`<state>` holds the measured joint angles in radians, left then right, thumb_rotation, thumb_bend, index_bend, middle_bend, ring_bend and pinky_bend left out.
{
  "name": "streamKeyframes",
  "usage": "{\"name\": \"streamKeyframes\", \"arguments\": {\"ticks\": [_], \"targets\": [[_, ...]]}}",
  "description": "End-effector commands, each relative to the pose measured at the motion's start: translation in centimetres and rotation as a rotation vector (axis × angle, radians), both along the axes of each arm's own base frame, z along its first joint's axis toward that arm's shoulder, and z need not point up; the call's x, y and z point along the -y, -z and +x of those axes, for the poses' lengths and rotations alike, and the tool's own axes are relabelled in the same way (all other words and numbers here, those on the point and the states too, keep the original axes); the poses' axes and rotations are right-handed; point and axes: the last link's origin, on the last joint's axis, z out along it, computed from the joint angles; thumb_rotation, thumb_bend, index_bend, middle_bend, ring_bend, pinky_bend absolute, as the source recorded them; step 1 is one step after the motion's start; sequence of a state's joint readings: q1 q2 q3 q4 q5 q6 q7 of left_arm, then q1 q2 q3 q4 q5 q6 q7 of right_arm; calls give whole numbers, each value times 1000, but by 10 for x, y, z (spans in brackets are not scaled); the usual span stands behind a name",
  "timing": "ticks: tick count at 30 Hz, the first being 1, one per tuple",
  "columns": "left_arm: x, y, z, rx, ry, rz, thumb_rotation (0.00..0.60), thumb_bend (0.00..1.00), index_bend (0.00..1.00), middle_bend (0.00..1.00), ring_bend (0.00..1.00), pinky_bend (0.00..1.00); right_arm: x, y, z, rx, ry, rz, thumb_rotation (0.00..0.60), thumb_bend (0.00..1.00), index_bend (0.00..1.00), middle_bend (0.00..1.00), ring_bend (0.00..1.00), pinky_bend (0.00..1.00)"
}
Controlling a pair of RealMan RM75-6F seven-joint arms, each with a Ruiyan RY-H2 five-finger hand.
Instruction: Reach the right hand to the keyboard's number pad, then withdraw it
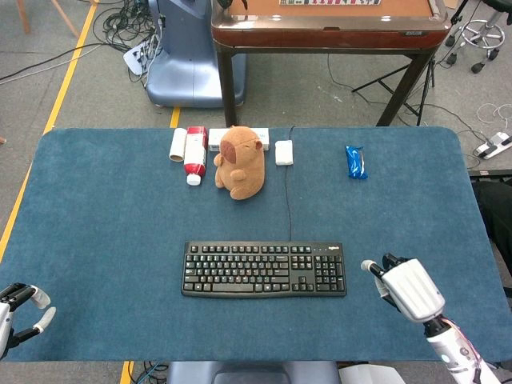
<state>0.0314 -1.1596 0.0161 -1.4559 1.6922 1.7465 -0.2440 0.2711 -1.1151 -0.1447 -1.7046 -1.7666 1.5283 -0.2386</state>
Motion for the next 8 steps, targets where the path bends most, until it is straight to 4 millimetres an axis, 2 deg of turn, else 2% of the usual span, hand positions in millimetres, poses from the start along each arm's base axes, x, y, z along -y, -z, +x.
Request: {"name": "streamKeyframes", "arguments": {"ticks": [1, 8], "targets": [[0, 1, 1, 1, 3, 0, 600, 224, 576, 621, 459, 787, -16, -9, -12, 30, -1, -15, 600, 970, 415, 514, 478, 802], [0, 2, 1, 0, 1, -9, 600, 224, 575, 619, 459, 787, -20, -15, -21, 51, 2, -20, 600, 970, 415, 514, 478, 802]]}}
